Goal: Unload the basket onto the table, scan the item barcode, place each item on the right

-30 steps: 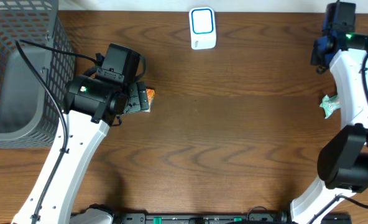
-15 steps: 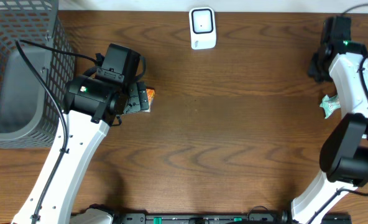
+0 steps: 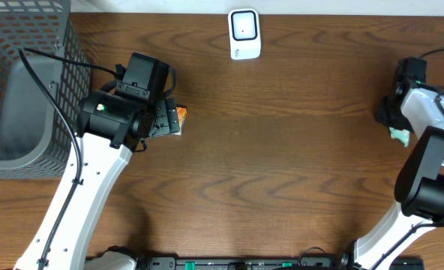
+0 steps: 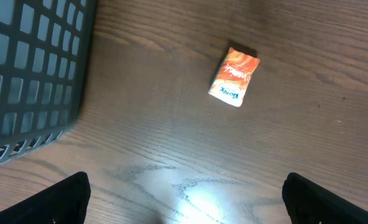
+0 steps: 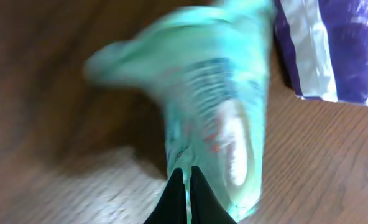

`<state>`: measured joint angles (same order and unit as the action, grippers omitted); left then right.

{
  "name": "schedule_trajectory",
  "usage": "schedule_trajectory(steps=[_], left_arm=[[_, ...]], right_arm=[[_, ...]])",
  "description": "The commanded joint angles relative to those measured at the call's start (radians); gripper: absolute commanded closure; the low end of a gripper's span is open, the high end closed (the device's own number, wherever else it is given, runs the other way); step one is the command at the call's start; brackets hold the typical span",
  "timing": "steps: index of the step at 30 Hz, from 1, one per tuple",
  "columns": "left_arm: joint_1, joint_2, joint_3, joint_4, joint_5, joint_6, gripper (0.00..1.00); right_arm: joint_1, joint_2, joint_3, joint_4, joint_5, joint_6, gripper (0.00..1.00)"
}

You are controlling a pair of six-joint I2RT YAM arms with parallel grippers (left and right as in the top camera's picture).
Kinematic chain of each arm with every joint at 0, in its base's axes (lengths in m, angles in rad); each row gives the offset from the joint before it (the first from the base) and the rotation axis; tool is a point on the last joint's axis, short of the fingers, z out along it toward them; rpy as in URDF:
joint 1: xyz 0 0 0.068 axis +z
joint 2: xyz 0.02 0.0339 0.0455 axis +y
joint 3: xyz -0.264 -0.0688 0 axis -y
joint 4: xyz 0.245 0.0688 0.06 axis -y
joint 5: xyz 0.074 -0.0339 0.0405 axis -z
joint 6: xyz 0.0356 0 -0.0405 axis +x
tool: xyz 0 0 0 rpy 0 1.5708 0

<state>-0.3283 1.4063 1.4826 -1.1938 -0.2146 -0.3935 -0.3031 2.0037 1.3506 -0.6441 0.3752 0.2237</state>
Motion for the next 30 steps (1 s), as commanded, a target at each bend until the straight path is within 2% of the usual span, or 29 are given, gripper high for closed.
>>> schedule_trajectory(steps=[1, 11, 18, 23, 30], left_arm=[[0.005, -0.005, 0.008, -0.003, -0.002, -0.009, 0.02], [0.005, -0.005, 0.008, -0.003, -0.002, -0.009, 0.02], [0.005, -0.005, 0.008, -0.003, -0.002, -0.009, 0.02], [0.005, -0.005, 0.008, -0.003, -0.002, -0.009, 0.02], [0.005, -0.005, 0.008, -0.003, -0.002, -0.009, 0.02]], right_arm=[[-0.022, 0.002, -0.018, 0.005, -0.011, 0.015, 0.99], [-0.040, 0.001, -0.016, -0.006, 0.048, 0.003, 0.99], [-0.035, 0.001, -0.015, 0.014, -0.041, -0.005, 0.99], [-0.036, 0.001, -0.016, 0.042, -0.177, -0.014, 0.99], [-0.043, 0.001, -0.016, 0.059, -0.125, -0.008, 0.99]])
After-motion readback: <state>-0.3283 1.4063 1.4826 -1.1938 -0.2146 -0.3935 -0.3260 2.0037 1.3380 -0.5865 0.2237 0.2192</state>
